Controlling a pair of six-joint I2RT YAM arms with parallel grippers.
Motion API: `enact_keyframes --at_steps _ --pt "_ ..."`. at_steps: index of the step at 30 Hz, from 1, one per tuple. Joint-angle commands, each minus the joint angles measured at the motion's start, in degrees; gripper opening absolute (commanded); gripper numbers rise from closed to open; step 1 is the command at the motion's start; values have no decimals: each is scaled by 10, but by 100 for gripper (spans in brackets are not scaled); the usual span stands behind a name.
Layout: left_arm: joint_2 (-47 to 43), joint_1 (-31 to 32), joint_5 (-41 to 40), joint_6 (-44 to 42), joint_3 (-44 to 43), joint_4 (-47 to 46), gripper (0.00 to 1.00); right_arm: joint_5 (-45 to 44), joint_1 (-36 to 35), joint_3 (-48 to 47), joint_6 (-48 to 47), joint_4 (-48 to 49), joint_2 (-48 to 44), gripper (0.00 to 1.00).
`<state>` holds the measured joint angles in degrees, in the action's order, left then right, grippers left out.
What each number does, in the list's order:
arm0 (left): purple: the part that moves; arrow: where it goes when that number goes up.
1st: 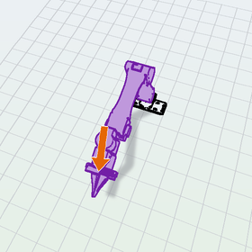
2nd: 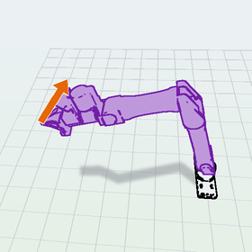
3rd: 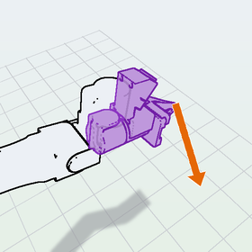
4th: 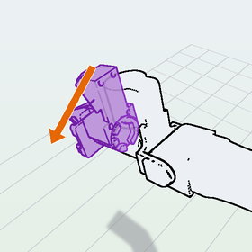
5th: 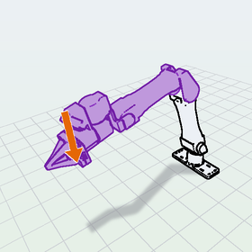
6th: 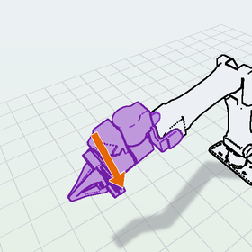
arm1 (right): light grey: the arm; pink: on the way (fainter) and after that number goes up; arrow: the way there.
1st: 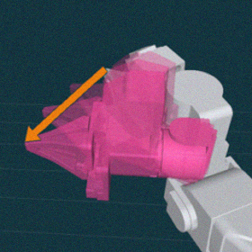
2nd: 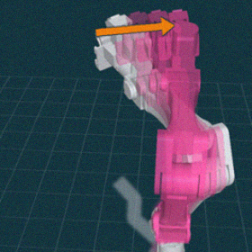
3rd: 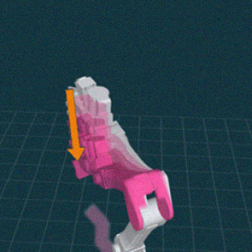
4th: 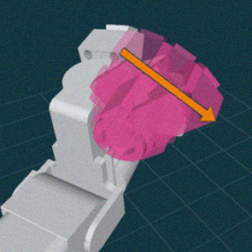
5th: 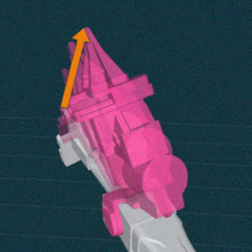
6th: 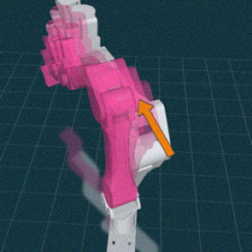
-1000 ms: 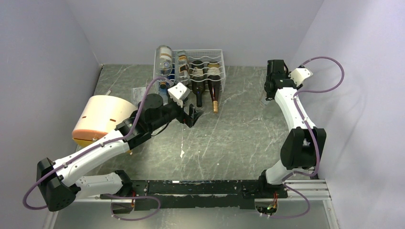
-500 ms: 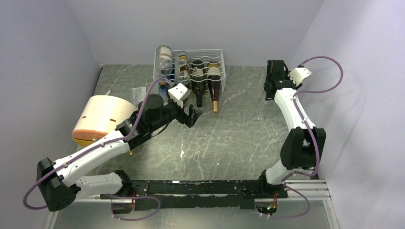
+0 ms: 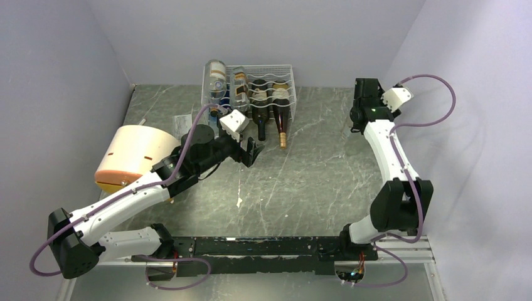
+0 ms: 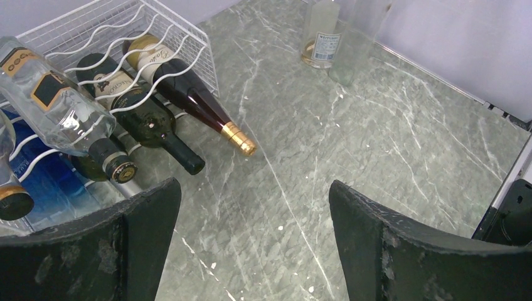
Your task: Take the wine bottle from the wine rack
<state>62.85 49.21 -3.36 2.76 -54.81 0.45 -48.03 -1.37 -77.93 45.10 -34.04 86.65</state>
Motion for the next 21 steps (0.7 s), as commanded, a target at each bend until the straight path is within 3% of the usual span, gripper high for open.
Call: enact_keyframes --at_steps 1,6,9,12,17,21 --pt "-13 -3 -10 -7 3 -4 91 18 -2 7 -3 -2 -48 58" --pt "-16 -3 -10 -7 4 -5 92 87 -2 19 -36 2 -103 67" --pt "-18 -3 -12 -8 3 -4 93 167 -2 43 -99 32 -153 82" --pt "-22 -3 -17 -10 1 -1 93 232 -2 57 -141 35 -201 90" --pt "-43 -3 -40 -14 7 -6 94 367 -2 71 -189 41 -279 99" --pt "-61 -3 -75 -15 17 -16 95 492 -3 62 -211 47 -305 100"
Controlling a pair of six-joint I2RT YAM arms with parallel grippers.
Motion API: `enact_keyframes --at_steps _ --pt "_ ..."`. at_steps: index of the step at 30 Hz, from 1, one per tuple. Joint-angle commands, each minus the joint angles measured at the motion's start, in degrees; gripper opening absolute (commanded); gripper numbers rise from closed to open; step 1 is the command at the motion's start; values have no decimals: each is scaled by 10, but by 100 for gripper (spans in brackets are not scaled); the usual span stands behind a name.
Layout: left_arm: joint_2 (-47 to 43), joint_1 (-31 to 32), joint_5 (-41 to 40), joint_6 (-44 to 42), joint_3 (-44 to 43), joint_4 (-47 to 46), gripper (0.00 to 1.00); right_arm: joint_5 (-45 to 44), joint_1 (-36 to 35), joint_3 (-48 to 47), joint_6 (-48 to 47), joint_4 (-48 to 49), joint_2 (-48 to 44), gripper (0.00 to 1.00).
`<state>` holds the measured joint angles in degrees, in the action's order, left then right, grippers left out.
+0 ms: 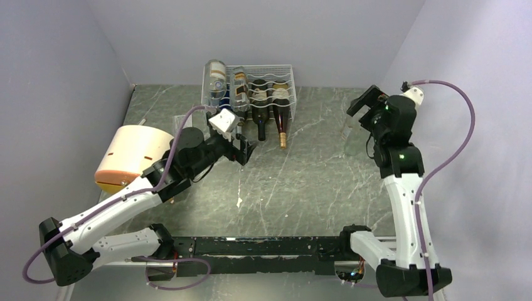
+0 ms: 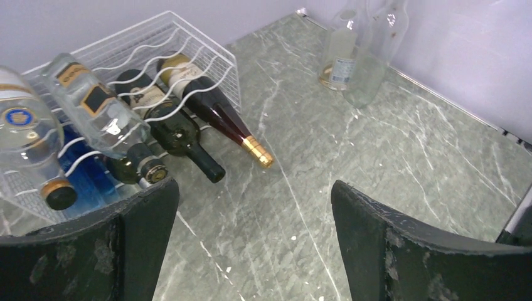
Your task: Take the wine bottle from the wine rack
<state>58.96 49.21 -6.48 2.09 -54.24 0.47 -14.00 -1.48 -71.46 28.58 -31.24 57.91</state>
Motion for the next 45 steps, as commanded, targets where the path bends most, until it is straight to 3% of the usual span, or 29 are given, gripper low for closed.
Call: enact_keyframes --at_steps 1,6,11,15,20,31,37,45 --pt "-27 -3 -54 -8 14 -19 95 186 -2 -7 -45 19 -16 100" --pt "-49 -4 -132 8 23 -21 94 328 -46 -8 10 82 27 100" --pt "-71 -5 -199 13 31 -21 94 166 -268 -44 25 131 128 100" --pt "-94 -6 -230 10 43 -32 94 98 -350 -69 89 162 236 100" --pt "-110 -7 -244 5 52 -41 95 110 -368 -53 196 276 340 100" --pt "-99 -7 -232 4 42 -31 94 110 -361 -99 261 381 507 99" --pt "-98 -7 -223 5 44 -34 93 126 -349 -116 291 428 558 89" --pt "-92 -7 -219 5 41 -30 93 156 -335 -147 312 446 604 65"
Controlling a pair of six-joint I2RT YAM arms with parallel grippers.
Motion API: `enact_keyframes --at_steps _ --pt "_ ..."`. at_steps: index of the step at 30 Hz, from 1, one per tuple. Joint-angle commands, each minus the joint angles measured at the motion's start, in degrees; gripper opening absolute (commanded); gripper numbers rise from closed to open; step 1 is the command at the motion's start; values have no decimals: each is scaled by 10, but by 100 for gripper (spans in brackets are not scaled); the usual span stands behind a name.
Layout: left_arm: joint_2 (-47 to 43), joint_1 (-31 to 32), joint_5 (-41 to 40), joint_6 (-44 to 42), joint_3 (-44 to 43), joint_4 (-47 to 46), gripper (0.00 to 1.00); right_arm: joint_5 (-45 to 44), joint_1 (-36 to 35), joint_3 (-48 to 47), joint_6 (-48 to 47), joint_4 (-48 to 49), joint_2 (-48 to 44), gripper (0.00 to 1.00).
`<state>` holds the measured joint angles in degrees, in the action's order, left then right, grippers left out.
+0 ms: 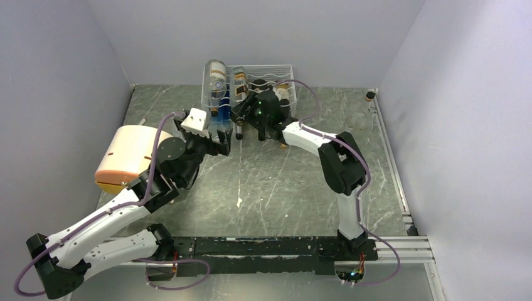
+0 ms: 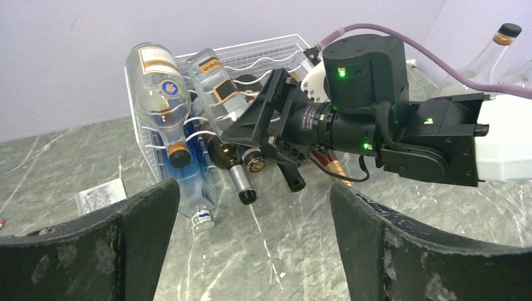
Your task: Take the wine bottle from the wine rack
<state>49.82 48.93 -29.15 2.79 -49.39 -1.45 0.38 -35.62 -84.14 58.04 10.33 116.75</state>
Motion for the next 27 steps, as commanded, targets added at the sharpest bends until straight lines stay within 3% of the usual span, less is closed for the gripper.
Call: enact_keyframes --at_steps 1,10,17,27 --pt "0 -4 9 -2 -6 -12 93 15 8 -21 21 32 18 62" --pt "8 -5 8 1 -8 -8 93 53 22 -14 41 55 20 36" --pt "14 -5 8 4 -8 -7 93 77 28 -16 43 72 -41 19" --pt "20 -4 5 5 -8 -7 93 121 49 46 86 126 -141 5"
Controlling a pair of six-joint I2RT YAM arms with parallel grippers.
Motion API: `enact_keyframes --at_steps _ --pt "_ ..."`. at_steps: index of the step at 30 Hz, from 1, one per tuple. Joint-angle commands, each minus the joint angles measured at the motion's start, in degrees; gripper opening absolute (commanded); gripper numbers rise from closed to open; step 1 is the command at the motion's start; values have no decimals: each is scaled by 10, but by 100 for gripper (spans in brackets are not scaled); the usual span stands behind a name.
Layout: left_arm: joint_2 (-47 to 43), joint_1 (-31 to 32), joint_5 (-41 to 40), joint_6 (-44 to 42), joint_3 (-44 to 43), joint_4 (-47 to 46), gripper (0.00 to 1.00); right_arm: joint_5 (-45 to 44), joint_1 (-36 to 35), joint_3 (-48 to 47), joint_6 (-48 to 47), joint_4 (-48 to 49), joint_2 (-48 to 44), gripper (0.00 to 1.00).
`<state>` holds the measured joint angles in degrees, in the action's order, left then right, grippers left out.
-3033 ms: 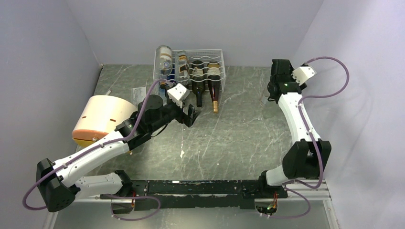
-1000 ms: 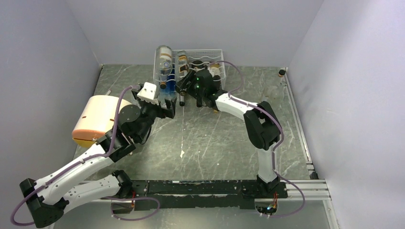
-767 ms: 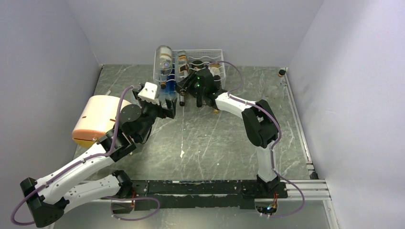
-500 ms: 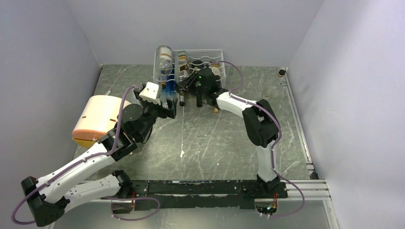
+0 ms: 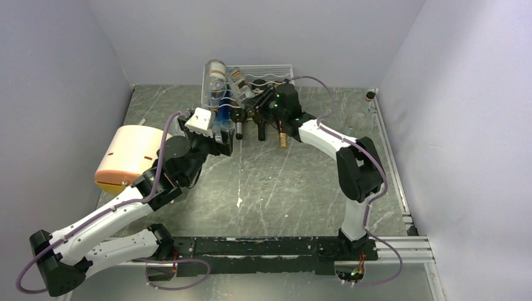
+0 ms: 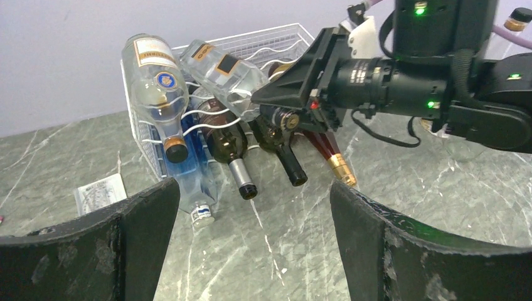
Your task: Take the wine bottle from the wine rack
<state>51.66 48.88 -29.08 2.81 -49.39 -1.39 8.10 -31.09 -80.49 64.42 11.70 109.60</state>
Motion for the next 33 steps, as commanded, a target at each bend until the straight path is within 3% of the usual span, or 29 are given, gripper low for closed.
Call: enact_keyframes --at_steps 1,3,19,29,33 --pt "2 -4 6 6 -8 -7 93 47 6 17 27 117 -76 4" --pt "2 -4 6 7 -8 -6 93 56 13 24 37 117 -83 0" --pt "10 -5 6 11 -8 -5 93 111 26 18 108 184 -20 0" --pt "14 -5 8 11 -8 -5 93 136 78 66 178 280 -55 0" --pt "19 -5 8 11 -7 -5 93 146 88 66 172 272 -70 0"
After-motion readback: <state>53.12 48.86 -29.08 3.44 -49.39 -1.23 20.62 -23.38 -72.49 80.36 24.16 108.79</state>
